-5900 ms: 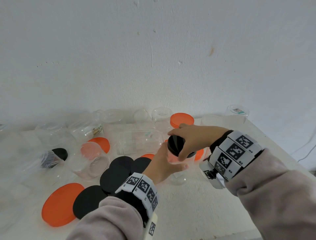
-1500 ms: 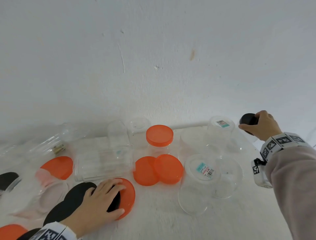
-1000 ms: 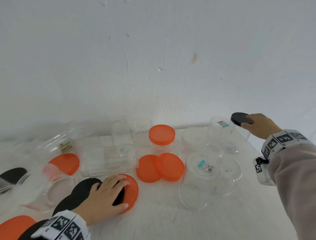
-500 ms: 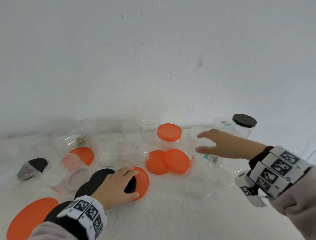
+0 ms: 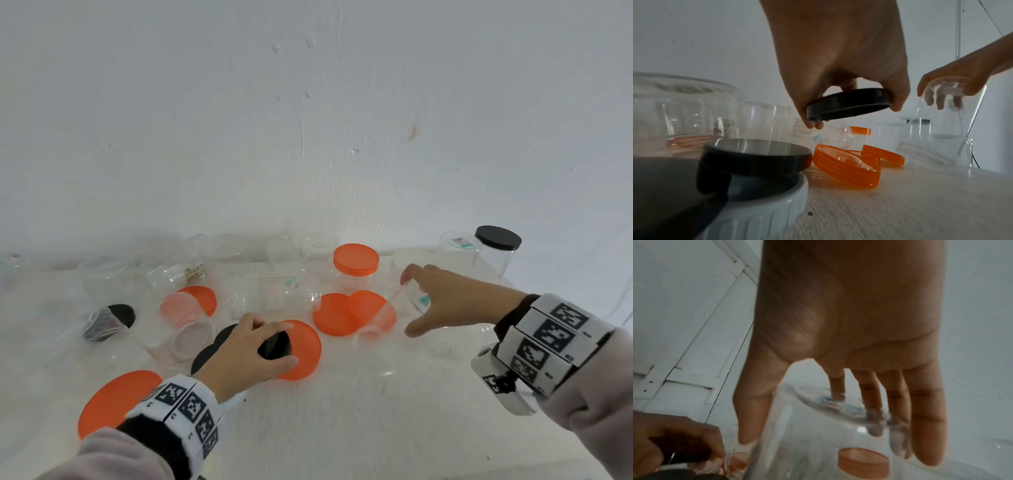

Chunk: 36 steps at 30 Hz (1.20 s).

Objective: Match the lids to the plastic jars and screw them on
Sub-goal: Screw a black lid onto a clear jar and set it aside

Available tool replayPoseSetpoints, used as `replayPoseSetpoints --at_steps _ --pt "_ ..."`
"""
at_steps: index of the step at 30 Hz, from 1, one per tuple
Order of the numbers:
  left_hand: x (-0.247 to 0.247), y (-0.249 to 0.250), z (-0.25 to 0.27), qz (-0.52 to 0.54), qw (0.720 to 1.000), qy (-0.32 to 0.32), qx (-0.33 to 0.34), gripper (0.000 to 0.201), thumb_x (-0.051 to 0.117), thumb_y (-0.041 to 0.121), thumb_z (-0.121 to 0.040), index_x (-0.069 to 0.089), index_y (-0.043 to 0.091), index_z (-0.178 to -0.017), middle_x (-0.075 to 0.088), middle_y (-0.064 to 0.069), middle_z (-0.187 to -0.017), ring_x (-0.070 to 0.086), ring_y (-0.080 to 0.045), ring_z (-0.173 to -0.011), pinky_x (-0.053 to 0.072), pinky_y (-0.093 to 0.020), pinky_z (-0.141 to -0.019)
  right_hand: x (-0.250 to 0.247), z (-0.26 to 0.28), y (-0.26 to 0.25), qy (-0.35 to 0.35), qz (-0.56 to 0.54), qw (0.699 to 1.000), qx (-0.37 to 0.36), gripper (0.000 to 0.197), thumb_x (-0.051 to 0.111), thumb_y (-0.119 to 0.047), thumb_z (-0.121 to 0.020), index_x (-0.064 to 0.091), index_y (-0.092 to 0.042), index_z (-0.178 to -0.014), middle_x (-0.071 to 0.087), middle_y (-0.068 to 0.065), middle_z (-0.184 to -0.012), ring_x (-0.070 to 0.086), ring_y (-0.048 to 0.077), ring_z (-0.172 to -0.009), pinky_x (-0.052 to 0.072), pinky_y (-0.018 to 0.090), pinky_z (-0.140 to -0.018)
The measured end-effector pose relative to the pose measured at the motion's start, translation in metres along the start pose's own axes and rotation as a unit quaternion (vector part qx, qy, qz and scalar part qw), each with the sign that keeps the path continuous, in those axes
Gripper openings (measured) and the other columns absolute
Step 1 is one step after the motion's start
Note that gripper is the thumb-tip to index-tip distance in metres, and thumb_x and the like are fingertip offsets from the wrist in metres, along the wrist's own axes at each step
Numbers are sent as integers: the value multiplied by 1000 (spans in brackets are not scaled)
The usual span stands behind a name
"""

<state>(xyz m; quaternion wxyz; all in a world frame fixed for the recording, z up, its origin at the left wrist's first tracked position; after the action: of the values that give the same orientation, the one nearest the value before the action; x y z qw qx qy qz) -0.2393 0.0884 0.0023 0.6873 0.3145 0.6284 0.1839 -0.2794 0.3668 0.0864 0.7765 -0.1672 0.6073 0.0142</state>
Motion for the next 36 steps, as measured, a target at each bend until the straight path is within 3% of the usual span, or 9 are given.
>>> replayPoseSetpoints --at_steps 2,5,8,13,18,21,24,30,36 --pt "-8 -1 3 24 1000 12 -13 56 69 60 -73 49 52 -124 42 16 -110 45 1 -106 34 -11 -82 -2 2 -3 18 -41 999 6 73 77 -60 -60 36 -33 -114 48 -15 -98 53 3 -85 40 20 -62" --pt "-23 1 5 51 998 38 -21 71 57 76 -59 51 50 -124 52 14 -111 51 -4 -107 38 -21 -91 4 1 -6 36 -109 993 15 63 76 -64 -62 42 -27 -100 58 -7 -91 56 6 -77 43 22 -63" --pt "-35 2 6 106 992 63 -38 59 64 70 -70 55 43 -122 58 21 -109 53 6 -100 38 -11 -79 17 1 -8 38 -208 977 24 54 76 -55 -70 46 -23 -100 57 0 -89 58 13 -72 48 26 -61" --pt "-46 -2 5 271 955 81 -83 29 69 45 -80 65 36 -107 65 17 -82 60 -5 -80 45 -22 -75 46 6 -10 -10 -466 882 62 68 77 -54 -62 57 -11 -111 56 19 -98 64 30 -74 57 37 -65" --pt "-54 0 0 302 943 86 -109 21 66 49 -82 65 39 -101 63 9 -97 58 -13 -96 47 -37 -93 71 7 -13 -33 -553 826 100 56 74 -54 -54 65 -4 -77 65 27 -81 64 31 -69 56 37 -69" --pt "-55 5 -4 299 945 82 -106 29 65 51 -83 66 32 -104 60 9 -86 55 -13 -87 44 -34 -89 89 6 -18 -68 -585 801 109 67 78 -51 -53 62 3 -89 65 35 -98 67 35 -73 57 38 -69" --pt "-54 11 -7 281 951 79 -105 36 62 53 -83 64 28 -108 62 9 -95 57 -12 -94 45 -34 -95 105 6 -25 -110 -619 769 117 70 79 -42 -59 54 1 -108 64 33 -98 67 36 -72 58 41 -68" --pt "-55 24 -11 245 961 88 -90 42 57 58 -84 63 29 -112 62 14 -106 55 -2 -99 39 -25 -88 124 6 -36 -161 -606 772 103 75 83 -30 -55 55 0 -118 58 19 -94 66 33 -78 57 41 -75" --pt "-52 31 -18 242 964 77 -78 53 52 68 -78 64 28 -111 60 11 -86 54 -9 -84 42 -30 -89 123 -2 -39 -144 -573 803 77 53 75 -28 -72 59 -6 -117 61 14 -99 63 21 -77 55 33 -77"
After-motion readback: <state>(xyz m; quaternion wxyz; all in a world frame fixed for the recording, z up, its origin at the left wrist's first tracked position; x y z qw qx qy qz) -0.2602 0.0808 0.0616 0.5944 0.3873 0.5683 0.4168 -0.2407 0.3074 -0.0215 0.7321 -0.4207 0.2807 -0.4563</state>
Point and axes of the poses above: each hand's wrist, its own z-axis away from the middle knuckle, its own x-axis out of the palm, y = z × x, the point moved 10 cm from there along -z, towards the middle knuckle
